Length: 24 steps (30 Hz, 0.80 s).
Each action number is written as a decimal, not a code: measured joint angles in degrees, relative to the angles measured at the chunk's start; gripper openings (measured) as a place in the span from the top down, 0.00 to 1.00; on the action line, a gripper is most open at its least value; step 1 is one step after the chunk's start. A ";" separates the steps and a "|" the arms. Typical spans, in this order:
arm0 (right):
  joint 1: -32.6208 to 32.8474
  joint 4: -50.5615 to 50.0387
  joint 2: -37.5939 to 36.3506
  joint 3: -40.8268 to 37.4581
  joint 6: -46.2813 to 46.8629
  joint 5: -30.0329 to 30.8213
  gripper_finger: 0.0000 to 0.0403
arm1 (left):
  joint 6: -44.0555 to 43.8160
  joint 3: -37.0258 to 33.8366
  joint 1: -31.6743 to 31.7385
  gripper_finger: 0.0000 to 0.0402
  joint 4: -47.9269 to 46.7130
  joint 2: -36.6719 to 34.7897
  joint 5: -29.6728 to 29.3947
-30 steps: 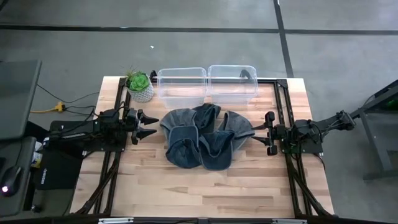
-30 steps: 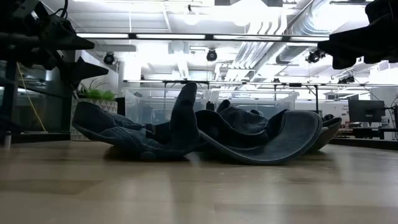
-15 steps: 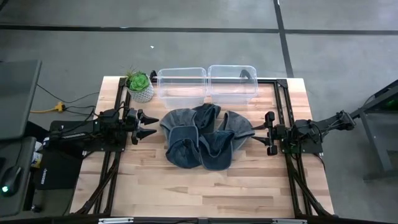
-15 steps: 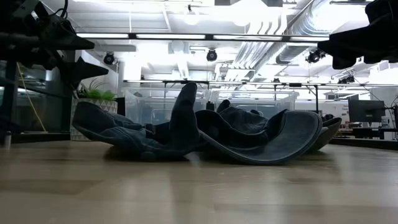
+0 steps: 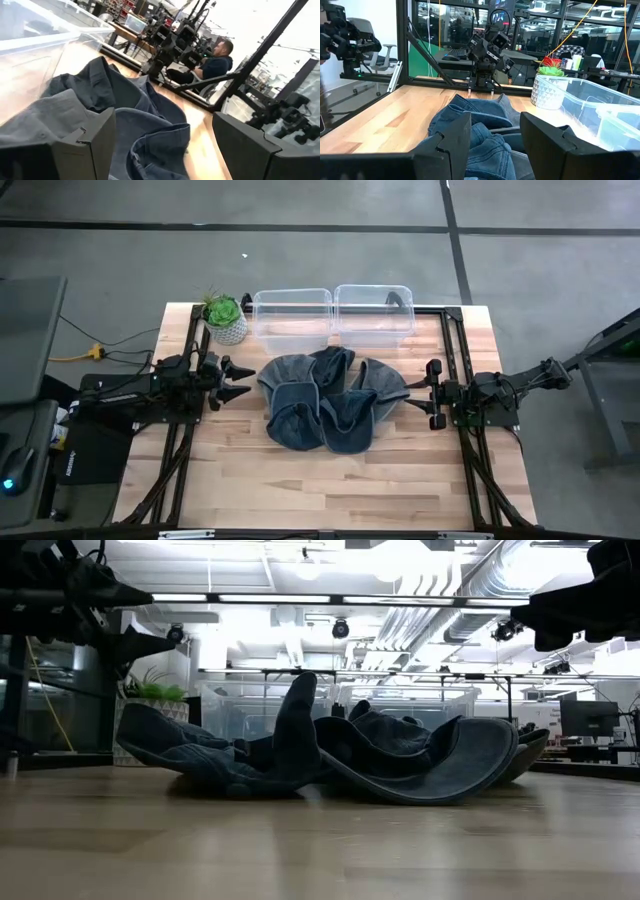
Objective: Pick & Place hat
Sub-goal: Put the bottom left dark blue cap into the left transparent bin
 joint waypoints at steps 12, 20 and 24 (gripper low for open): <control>-0.01 0.00 0.00 0.00 0.00 0.00 0.59 | -18.70 0.11 0.00 0.31 -1.51 3.27 -2.20; 0.00 -0.01 0.00 0.00 0.00 -0.02 0.59 | -38.54 1.76 0.00 0.31 -2.22 13.17 1.43; -0.01 -0.01 0.00 -0.01 0.00 -0.01 0.59 | -39.41 5.27 -0.02 0.31 -3.40 17.55 5.73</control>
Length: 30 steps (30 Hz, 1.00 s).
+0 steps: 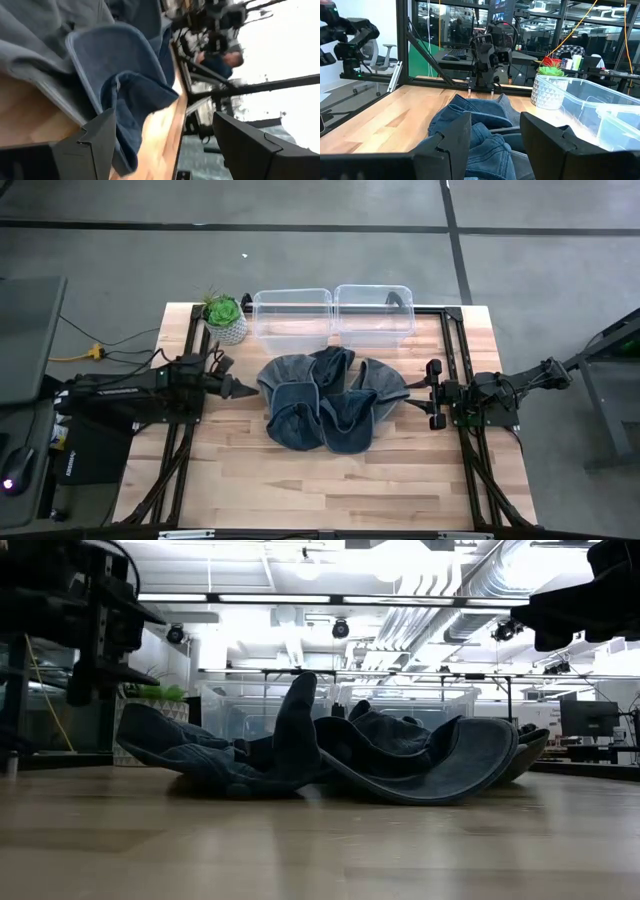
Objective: Pick & Place hat
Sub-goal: Put the bottom left dark blue cap into the left transparent bin
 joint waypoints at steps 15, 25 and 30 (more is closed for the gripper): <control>0.00 0.01 0.00 0.01 0.00 0.00 0.59 | -1.98 20.55 -0.05 0.31 -23.53 19.30 -4.82; -0.01 0.01 0.00 0.01 0.00 0.01 0.59 | -6.39 27.49 -3.30 0.31 -23.49 39.34 -5.63; 0.01 0.00 0.00 0.00 0.00 0.01 0.59 | -9.53 30.23 -5.33 0.31 -21.79 46.16 -6.11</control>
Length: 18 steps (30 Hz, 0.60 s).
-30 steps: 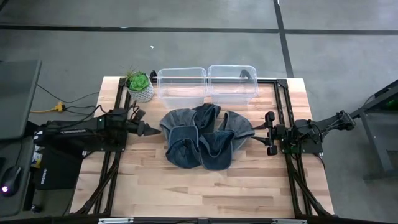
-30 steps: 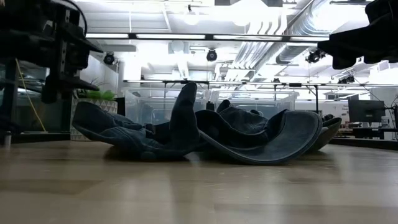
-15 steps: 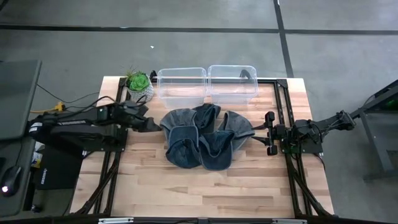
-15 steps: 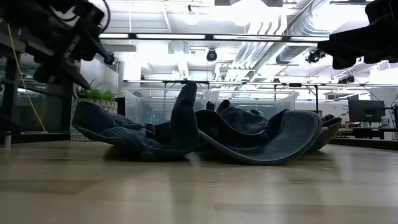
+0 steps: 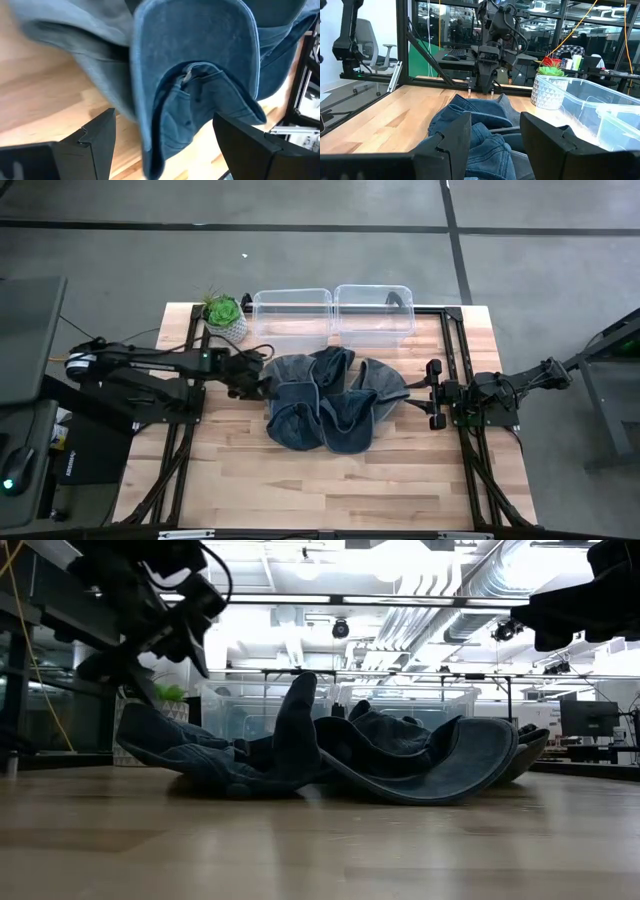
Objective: Pick & Place hat
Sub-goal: Put the bottom left dark blue cap into the left transparent bin
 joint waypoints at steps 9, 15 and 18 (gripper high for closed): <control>-0.01 0.00 0.00 0.01 0.00 -0.02 0.59 | -3.63 3.95 -2.23 0.31 0.87 8.63 -1.57; 0.00 -0.02 0.02 0.01 0.00 -0.01 0.59 | -5.30 4.08 -2.99 0.31 1.99 11.55 -1.46; 0.00 -0.02 0.02 -0.01 0.00 -0.02 0.59 | -6.22 4.08 -3.05 0.31 3.49 13.15 -0.53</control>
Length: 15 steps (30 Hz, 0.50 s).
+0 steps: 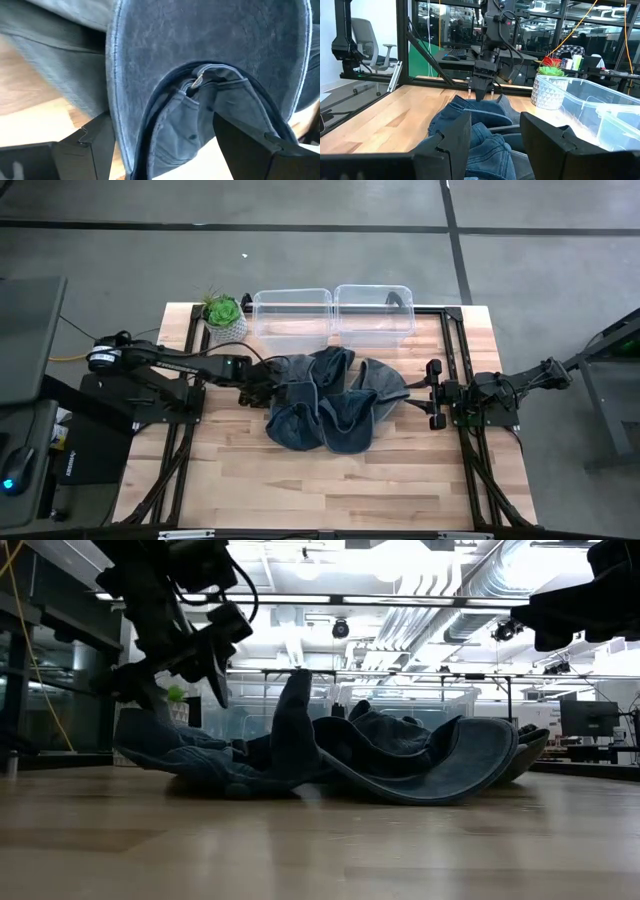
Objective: Pick & Place hat
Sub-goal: Put the bottom left dark blue cap into the left transparent bin
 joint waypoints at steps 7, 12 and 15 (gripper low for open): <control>0.00 -0.01 0.00 0.00 0.00 0.02 0.59 | -0.36 -0.02 0.01 0.31 3.59 0.66 1.30; 0.00 0.00 0.00 0.00 0.00 0.00 0.59 | -0.12 -0.02 0.01 0.31 5.44 0.66 1.74; -0.02 0.00 0.00 0.00 0.00 0.00 0.59 | 0.51 -0.02 0.01 0.31 6.21 0.66 1.35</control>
